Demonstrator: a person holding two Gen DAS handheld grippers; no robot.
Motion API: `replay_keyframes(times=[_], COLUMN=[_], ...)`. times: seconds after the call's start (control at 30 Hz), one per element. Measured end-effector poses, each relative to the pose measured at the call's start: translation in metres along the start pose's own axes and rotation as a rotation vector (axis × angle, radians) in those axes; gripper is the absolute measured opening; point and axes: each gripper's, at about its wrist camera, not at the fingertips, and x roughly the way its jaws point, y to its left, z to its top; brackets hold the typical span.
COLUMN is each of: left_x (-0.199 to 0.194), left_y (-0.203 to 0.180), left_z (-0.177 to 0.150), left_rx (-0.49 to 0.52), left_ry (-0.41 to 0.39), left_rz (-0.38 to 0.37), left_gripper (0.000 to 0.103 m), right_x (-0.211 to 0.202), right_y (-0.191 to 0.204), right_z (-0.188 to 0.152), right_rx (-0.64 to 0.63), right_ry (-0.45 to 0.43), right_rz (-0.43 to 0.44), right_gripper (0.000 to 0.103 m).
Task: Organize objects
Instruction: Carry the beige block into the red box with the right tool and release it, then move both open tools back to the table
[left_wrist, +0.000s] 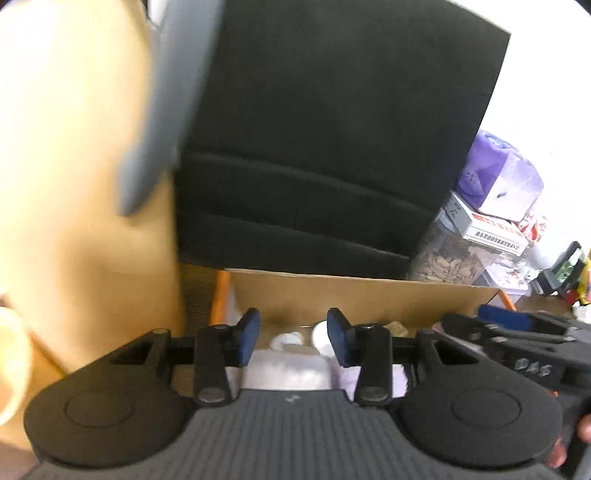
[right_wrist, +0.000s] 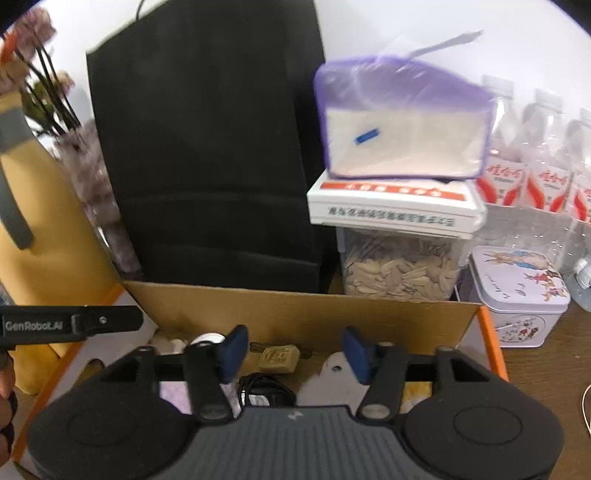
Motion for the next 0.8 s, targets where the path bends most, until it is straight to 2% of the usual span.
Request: replay_keyframes(times=[0.03,0.1,0.17,0.27,0.3,0.33,0.47,0.67,0.8], left_x=[-0.013,-0.040,-0.073,-0.129,-0.147,-0.166,-0.222,-0.289,-0.316], left_y=[-0.001,-0.004,-0.010,-0.018,-0.019,-0.019,-0.022,-0.026,-0.036], left_z=[-0.003,-0.007,-0.019,-0.047,-0.063,-0.082,-0.155,-0.258,-0.302], left_rx=[0.000,0.001,0.022,0.047,0.042,0.035,0.023,-0.018,0.021], left_ry=[-0.018,-0.052,-0.089,-0.150,-0.170,-0.184,-0.186,-0.142,-0.120], left_rz=[0.002,-0.008,-0.006,-0.034,-0.049,-0.069,-0.114,-0.097,-0.101], left_gripper=[0.054,0.065,0.065,0.080,0.088,0.090,0.093,0.094,0.095], right_x=[-0.010,-0.036,-0.067,-0.118,-0.136,-0.153,-0.221,-0.295,-0.330], right_y=[0.000,0.002,0.004,0.005,0.004,0.004,-0.001,0.015,0.032], right_z=[-0.001,-0.003,-0.010,-0.034,-0.047,-0.061,-0.128,-0.230,-0.280], right_rx=[-0.007,-0.026,-0.038,-0.053,-0.048,-0.039,-0.002,0.050,0.051], right_ry=[-0.015,-0.049,-0.085,-0.121,-0.126,-0.128,-0.135,-0.129,-0.117], right_rz=[-0.001,0.006,0.017,0.059,0.069,0.080,0.124,0.040,0.007], right_gripper=[0.061,0.062,0.065,0.075,0.076,0.076,0.080,0.080,0.081])
